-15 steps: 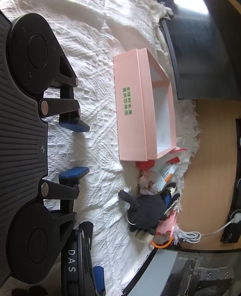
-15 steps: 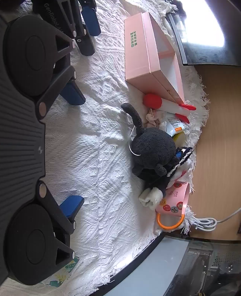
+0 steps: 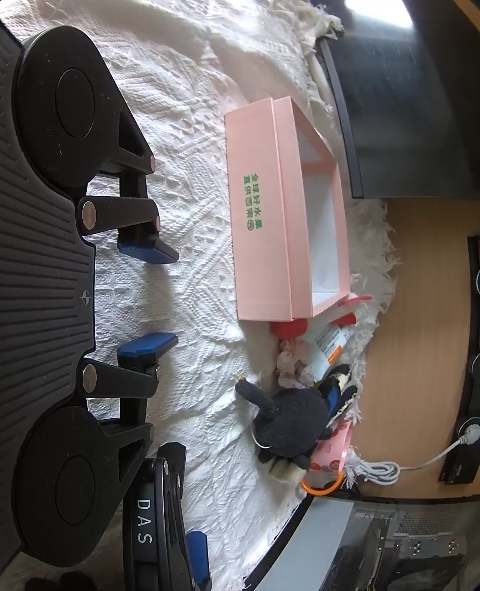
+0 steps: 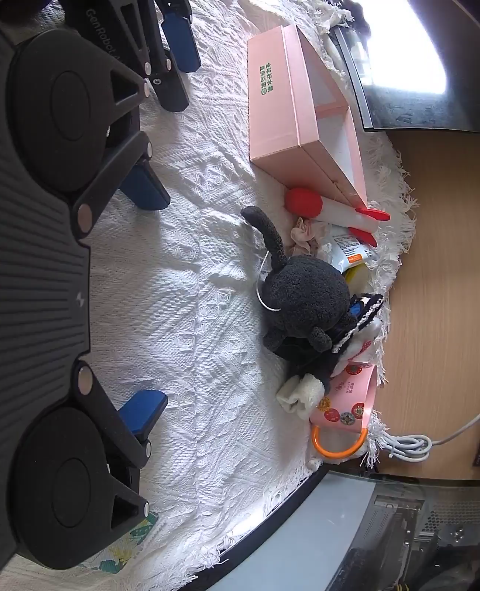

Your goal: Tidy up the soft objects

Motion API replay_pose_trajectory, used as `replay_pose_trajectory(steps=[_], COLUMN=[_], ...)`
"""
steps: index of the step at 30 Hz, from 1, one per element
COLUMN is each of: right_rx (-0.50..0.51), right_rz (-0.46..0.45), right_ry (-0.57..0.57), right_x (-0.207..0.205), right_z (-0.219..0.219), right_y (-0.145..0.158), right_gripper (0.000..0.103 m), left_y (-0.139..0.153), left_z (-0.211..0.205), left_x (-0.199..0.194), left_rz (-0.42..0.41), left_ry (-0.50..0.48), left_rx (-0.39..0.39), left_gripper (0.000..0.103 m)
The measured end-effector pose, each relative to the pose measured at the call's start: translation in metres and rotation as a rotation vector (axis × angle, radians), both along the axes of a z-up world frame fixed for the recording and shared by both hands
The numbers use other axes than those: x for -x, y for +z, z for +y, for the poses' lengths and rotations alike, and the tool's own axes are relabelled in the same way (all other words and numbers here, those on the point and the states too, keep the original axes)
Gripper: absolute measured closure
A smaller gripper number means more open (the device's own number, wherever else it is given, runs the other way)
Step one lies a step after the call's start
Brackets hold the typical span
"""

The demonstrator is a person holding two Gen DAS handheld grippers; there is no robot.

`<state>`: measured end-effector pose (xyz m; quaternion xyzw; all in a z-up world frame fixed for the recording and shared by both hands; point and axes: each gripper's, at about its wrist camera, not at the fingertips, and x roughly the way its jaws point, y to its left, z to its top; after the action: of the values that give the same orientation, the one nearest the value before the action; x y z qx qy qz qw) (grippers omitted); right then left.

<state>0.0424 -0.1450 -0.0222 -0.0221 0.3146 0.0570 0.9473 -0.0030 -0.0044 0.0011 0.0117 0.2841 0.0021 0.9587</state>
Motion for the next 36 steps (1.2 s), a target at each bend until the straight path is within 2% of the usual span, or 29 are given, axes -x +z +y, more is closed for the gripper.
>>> replay_pose_trajectory(steps=[10, 25, 31, 36], right_rx=[0.000, 0.004, 0.004, 0.004], right_rz=[0.000, -0.003, -0.004, -0.004], right_ry=[0.000, 0.002, 0.002, 0.006], right_x=[0.0008, 0.0018, 0.0015, 0.0026], right_z=[0.0001, 0.0006, -0.0005, 0.0007], right_y=[0.0002, 0.0008, 0.0009, 0.0007], right_gripper=[0.000, 0.000, 0.000, 0.000], left_y=[0.0001, -0.0002, -0.0001, -0.0005], left_z=[0.0034, 0.0012, 0.0041, 0.0034], left_x=[-0.0016, -0.0015, -0.0025, -0.0027], left_rz=[-0.001, -0.009, -0.003, -0.002], left_ry=[0.000, -0.007, -0.002, 0.002], left_rx=[0.009, -0.025, 0.005, -0.005], left_gripper=[0.057, 0.059, 0.059, 0.059])
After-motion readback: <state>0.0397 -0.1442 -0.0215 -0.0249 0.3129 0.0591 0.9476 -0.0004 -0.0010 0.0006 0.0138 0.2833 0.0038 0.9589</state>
